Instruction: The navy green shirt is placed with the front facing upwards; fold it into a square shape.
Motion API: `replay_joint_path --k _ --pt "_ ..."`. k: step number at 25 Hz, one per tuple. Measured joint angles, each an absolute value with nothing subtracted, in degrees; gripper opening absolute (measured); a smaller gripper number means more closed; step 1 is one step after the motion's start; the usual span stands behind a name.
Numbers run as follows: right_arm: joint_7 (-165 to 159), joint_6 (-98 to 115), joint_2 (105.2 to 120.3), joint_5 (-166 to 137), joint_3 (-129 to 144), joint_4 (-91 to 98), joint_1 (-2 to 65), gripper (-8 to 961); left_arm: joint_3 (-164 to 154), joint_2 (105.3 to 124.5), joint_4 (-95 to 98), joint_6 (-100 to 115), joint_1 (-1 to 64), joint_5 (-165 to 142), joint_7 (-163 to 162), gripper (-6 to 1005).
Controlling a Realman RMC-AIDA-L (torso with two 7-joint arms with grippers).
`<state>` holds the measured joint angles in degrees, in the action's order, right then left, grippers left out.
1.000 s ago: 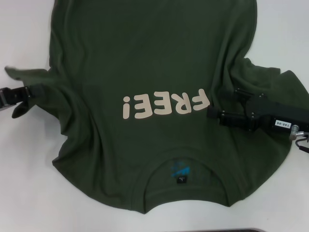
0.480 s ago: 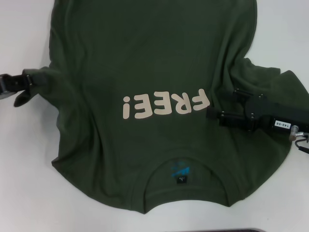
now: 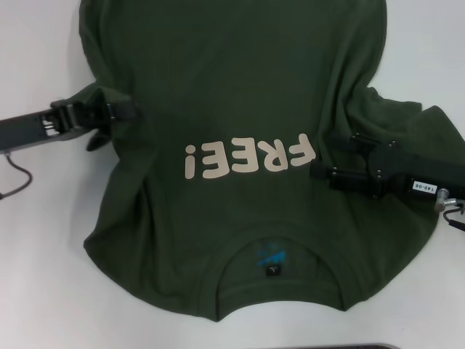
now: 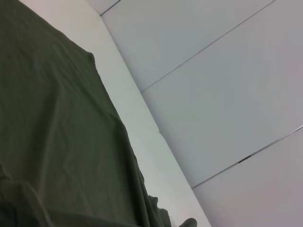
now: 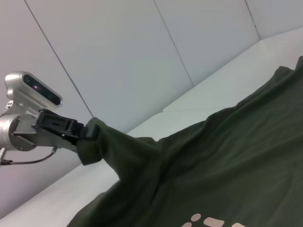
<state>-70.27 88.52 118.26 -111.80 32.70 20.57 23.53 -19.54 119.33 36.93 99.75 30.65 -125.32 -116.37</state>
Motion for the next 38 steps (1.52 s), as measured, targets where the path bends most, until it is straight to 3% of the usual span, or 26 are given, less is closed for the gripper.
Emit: replay_joint_path --k 5,12,18,23,38 --pt "-70.15 88.44 118.30 -111.80 32.69 20.57 23.47 912 -19.64 120.62 35.49 98.14 30.93 -125.30 -115.60 66" --pt "-70.14 88.42 118.30 -111.80 32.70 20.57 23.68 911 -19.37 120.80 32.56 97.32 31.48 -124.82 -115.47 70" --pt "-70.19 88.46 118.30 -111.79 32.70 20.57 23.58 911 -19.59 121.73 32.25 95.07 32.11 -124.63 -115.56 229" --pt "-70.32 88.59 118.30 -111.80 32.70 20.56 23.44 911 -19.60 121.79 30.84 94.35 32.80 -124.75 -115.47 453" --pt "-70.27 88.86 118.21 -111.80 32.69 20.57 23.52 911 -22.39 121.41 30.14 94.70 33.30 -125.05 -115.79 851"
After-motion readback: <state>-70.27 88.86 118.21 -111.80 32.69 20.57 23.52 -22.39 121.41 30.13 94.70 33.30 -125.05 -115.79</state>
